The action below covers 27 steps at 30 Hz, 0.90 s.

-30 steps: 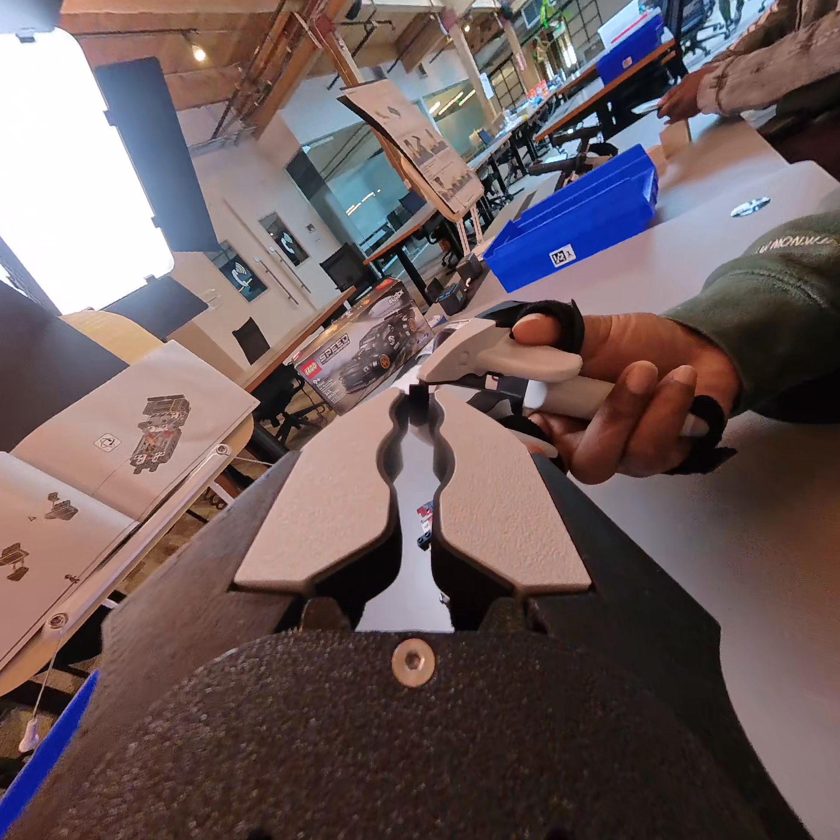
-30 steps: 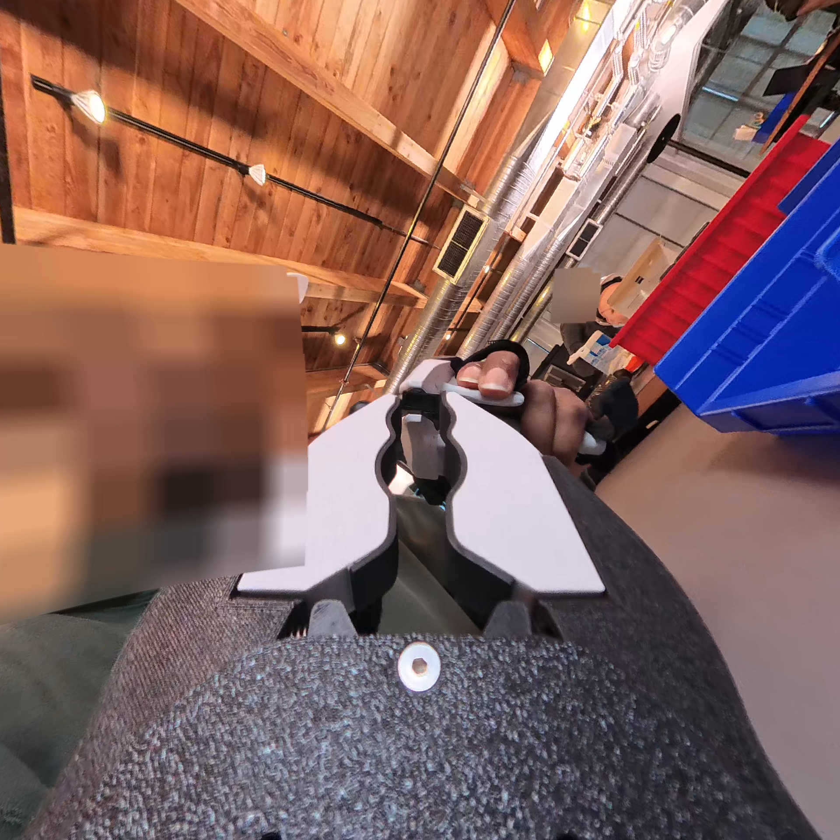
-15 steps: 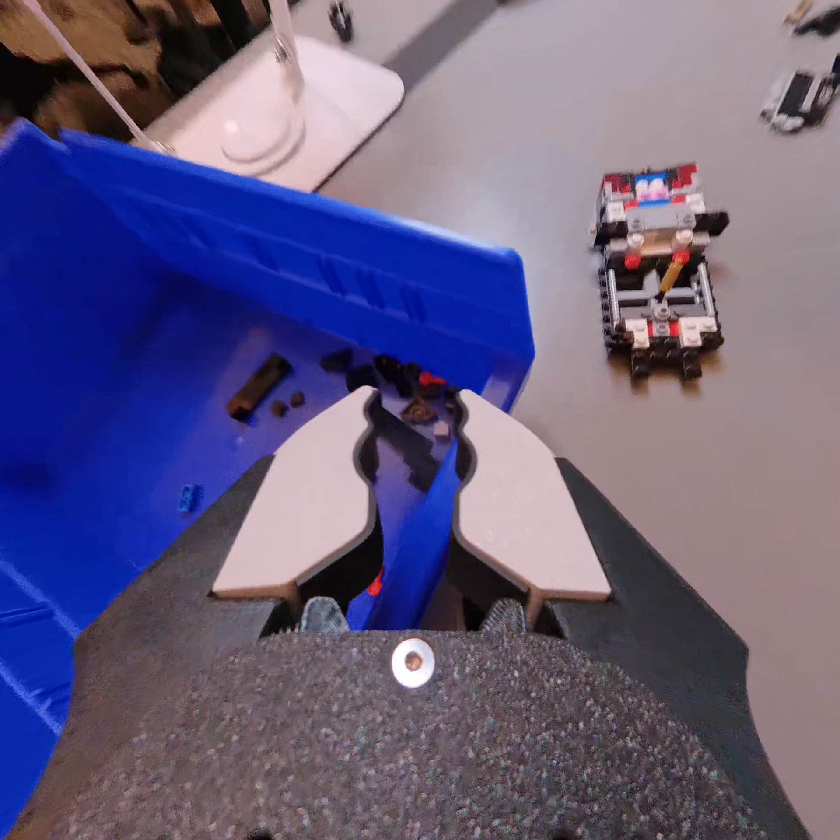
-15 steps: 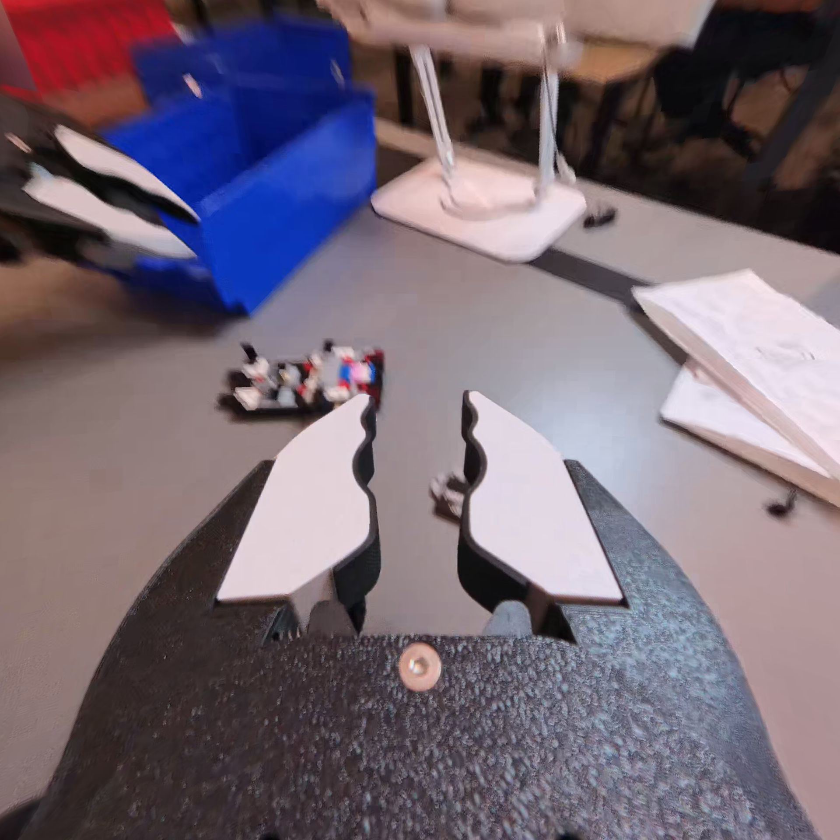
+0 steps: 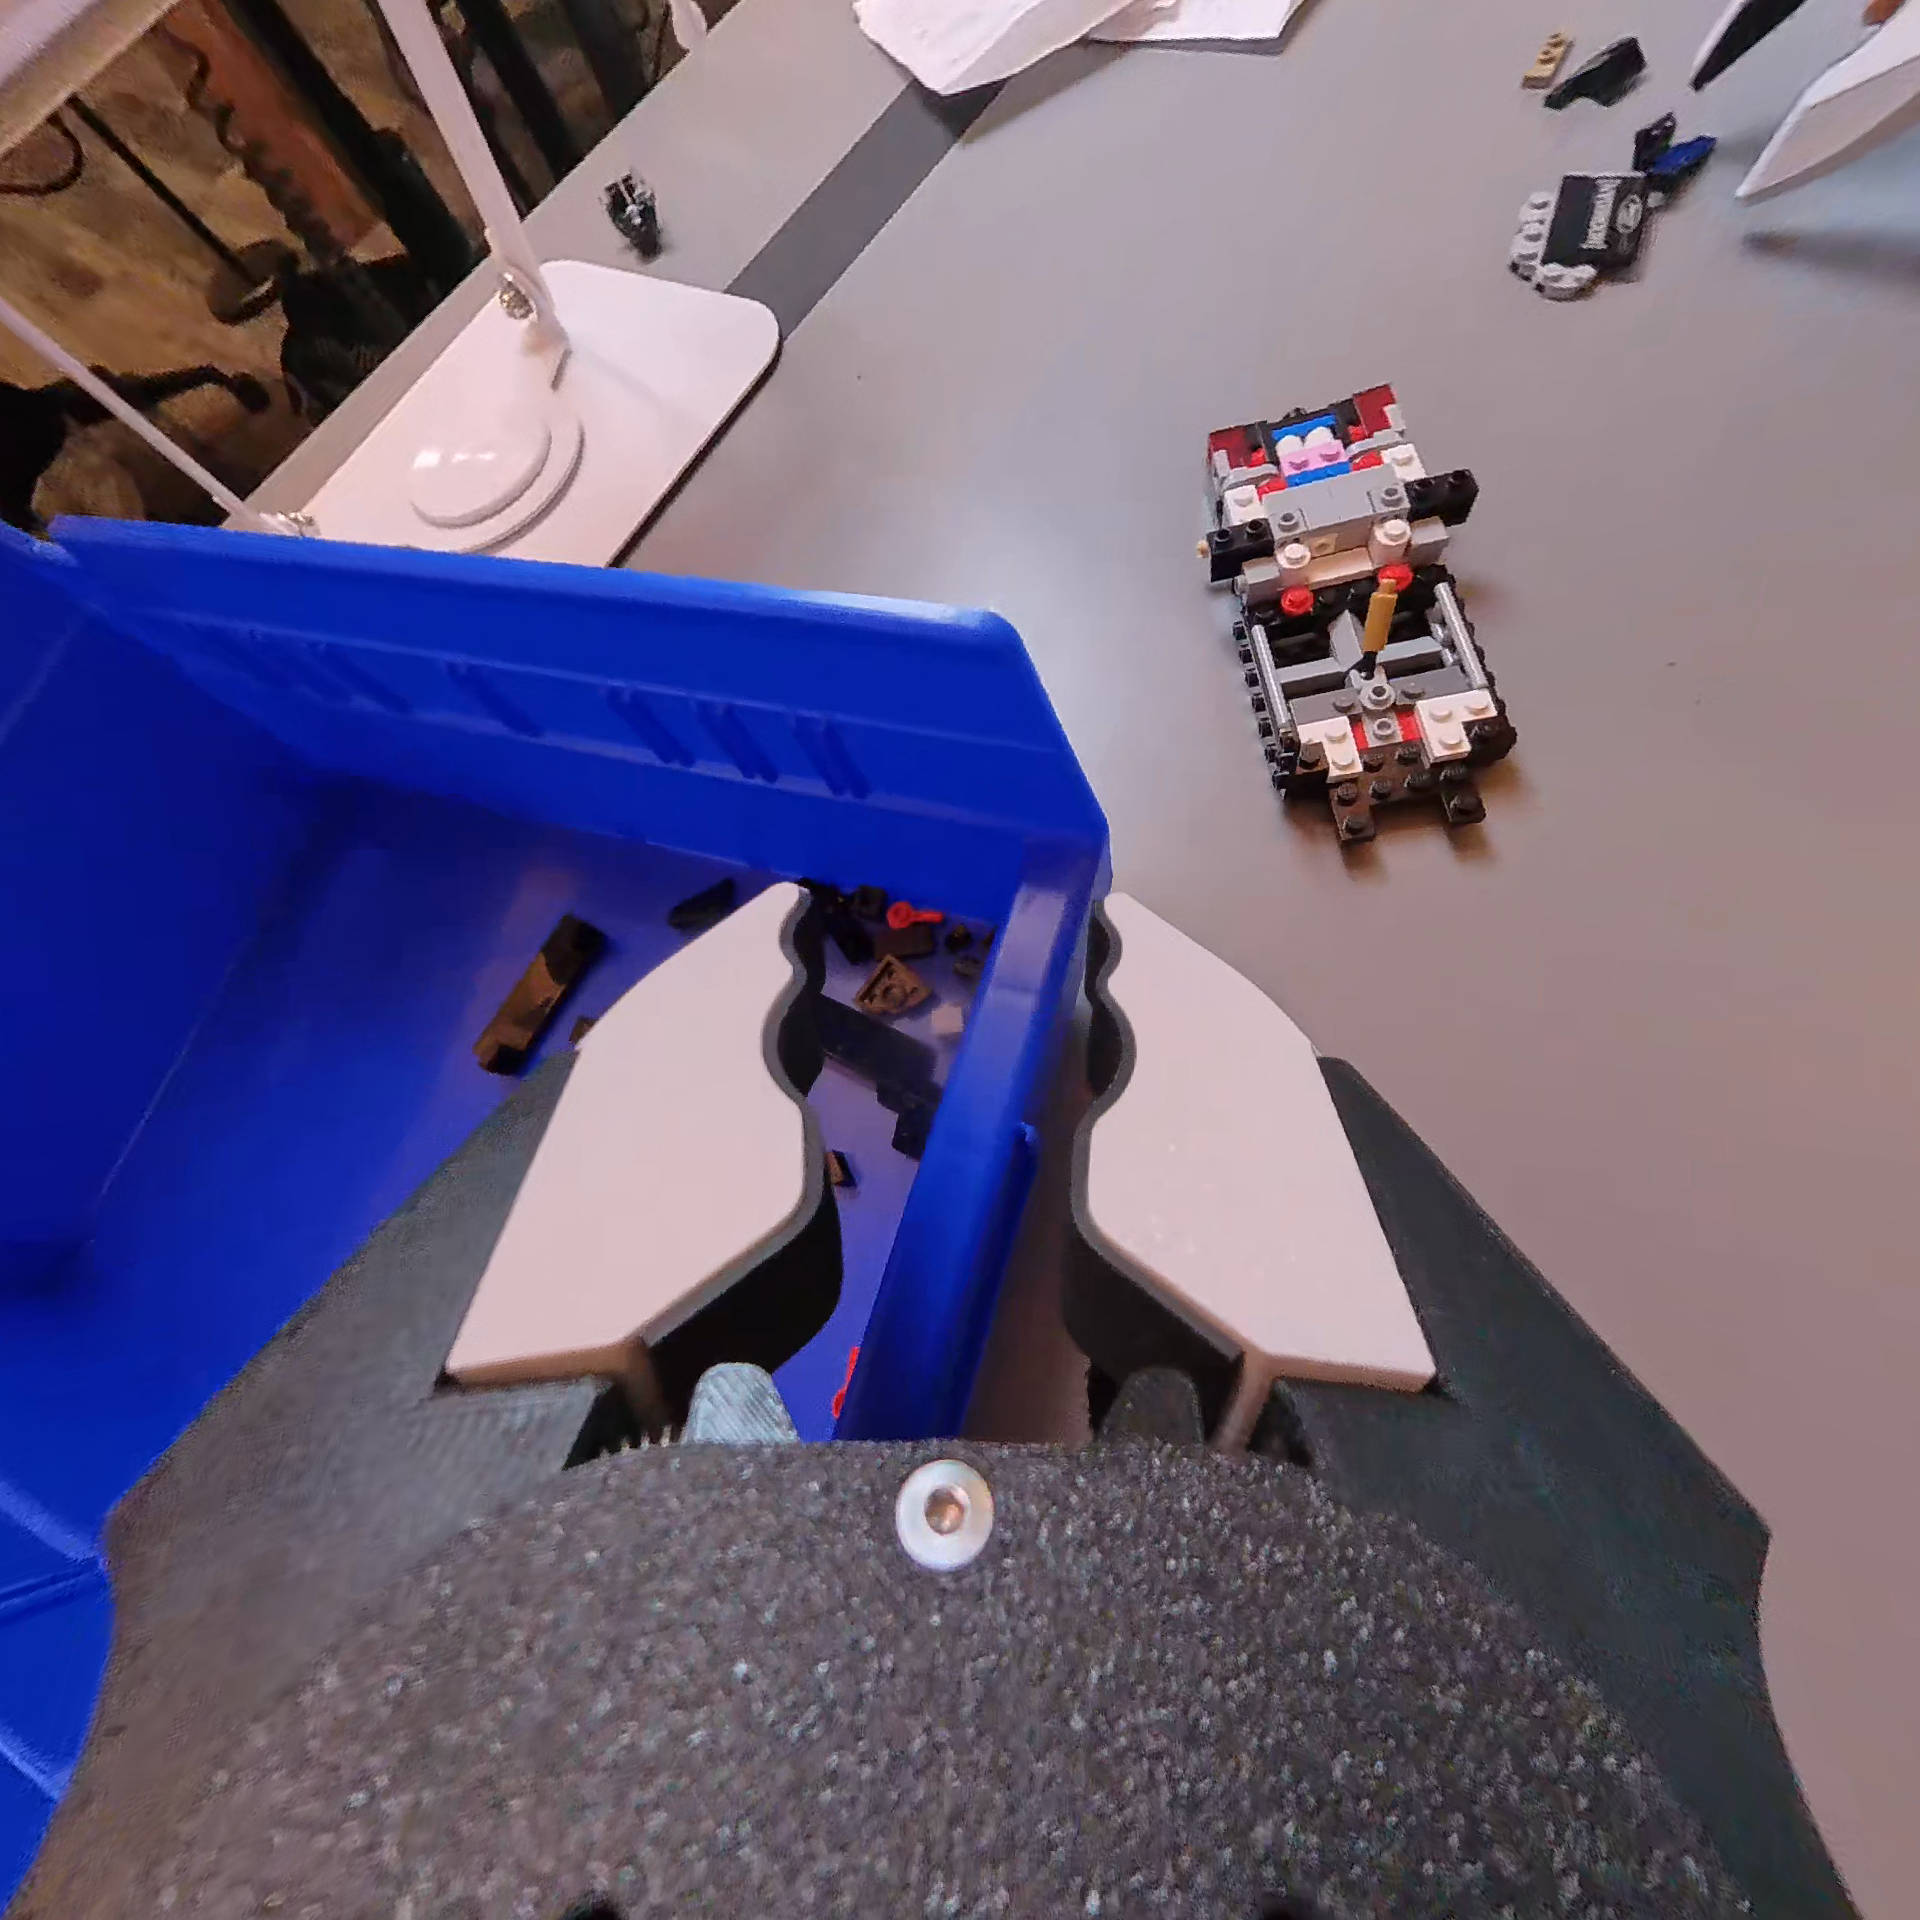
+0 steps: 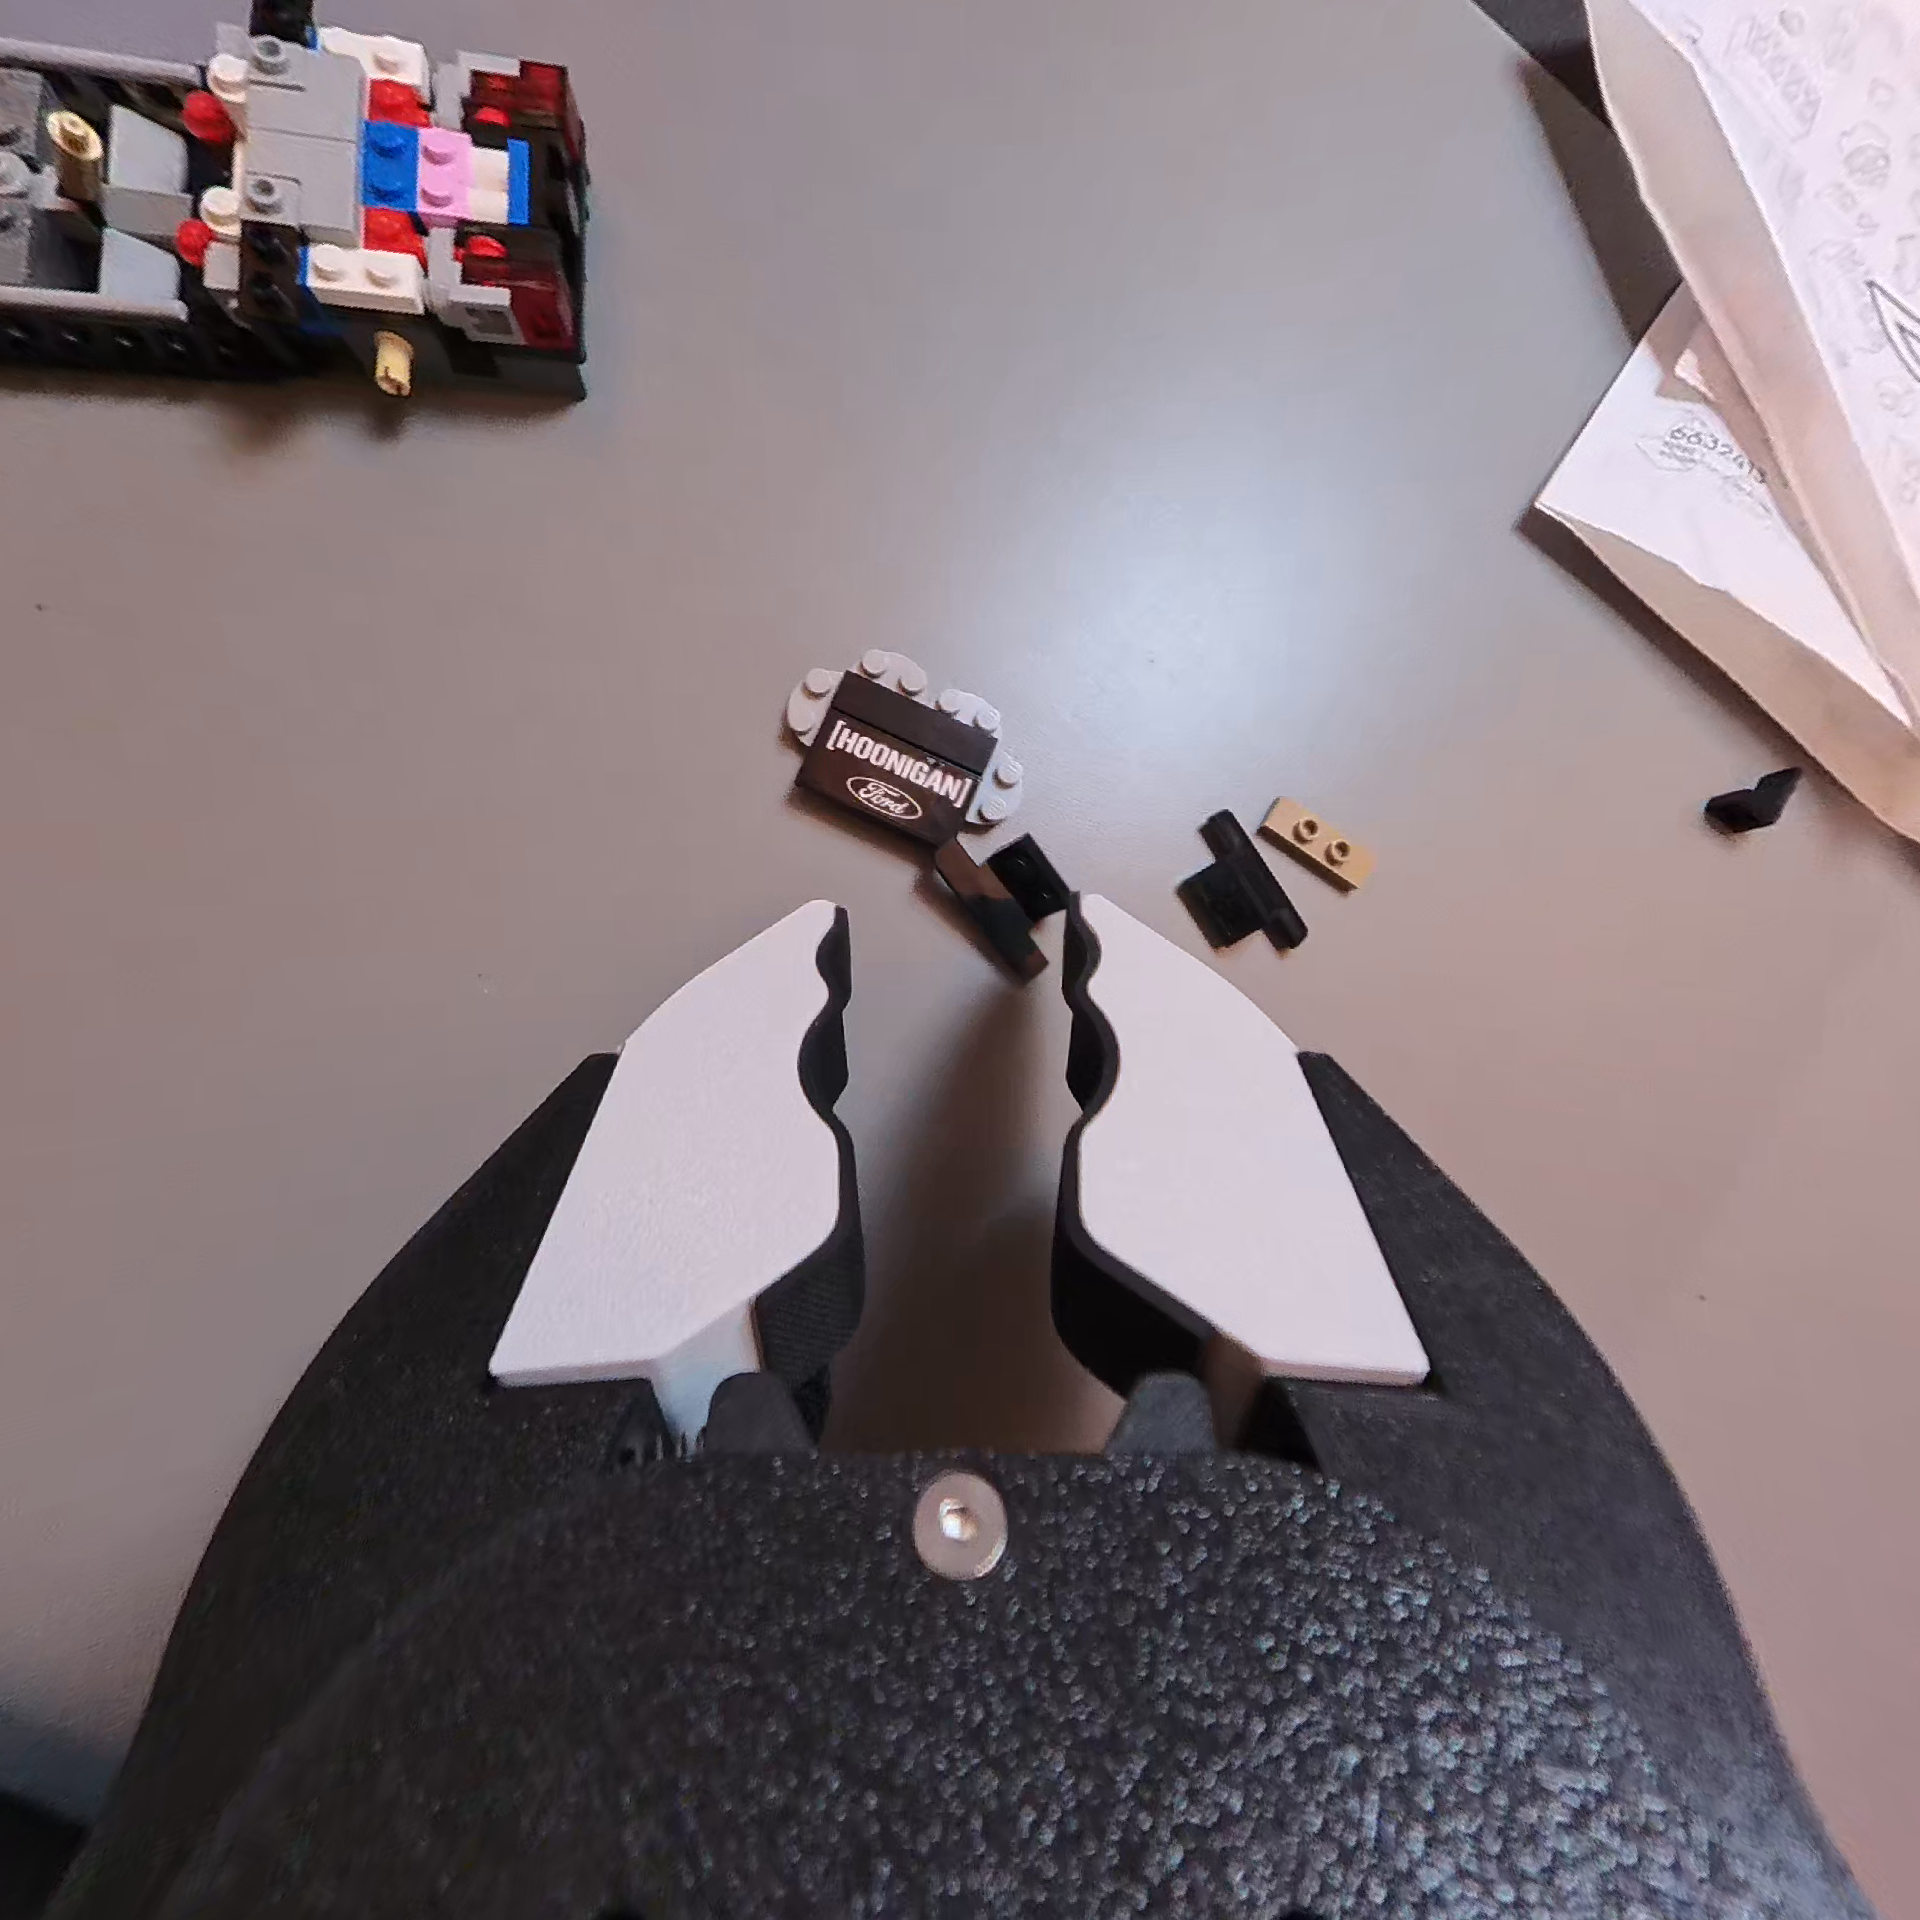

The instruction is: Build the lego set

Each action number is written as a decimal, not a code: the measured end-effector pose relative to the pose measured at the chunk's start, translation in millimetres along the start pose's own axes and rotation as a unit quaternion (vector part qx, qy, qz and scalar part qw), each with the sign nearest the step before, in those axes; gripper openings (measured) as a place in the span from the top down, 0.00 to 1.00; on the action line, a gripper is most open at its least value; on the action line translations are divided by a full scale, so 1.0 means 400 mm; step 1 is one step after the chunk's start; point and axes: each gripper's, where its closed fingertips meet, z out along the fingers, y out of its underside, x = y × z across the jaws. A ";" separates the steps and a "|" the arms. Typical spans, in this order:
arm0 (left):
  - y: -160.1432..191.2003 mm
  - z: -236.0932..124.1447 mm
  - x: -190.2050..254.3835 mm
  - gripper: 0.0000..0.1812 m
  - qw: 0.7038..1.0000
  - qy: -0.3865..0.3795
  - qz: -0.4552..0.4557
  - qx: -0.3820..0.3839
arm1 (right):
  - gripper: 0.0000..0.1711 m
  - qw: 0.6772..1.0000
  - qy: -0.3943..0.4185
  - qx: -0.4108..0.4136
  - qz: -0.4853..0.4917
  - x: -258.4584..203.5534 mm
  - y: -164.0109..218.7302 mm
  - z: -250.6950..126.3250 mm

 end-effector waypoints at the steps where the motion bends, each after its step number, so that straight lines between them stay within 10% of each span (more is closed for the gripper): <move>1: 0.001 -0.001 0.001 0.74 1.000 0.003 0.006 0.002 | 0.77 1.000 0.000 0.001 0.003 0.003 0.001 0.001; 11: -0.003 0.006 0.021 0.74 0.999 0.017 0.046 0.018 | 0.77 0.994 -0.063 0.074 -0.051 -0.075 -0.140 0.014; 20: -0.089 -0.020 0.102 1.00 0.983 0.048 0.117 0.130 | 0.77 0.959 -0.185 0.130 -0.172 -0.331 -0.293 0.065; 27: -0.032 0.064 0.170 1.00 0.988 0.078 0.119 0.061 | 0.78 0.955 -0.180 0.113 -0.209 -0.456 -0.296 0.100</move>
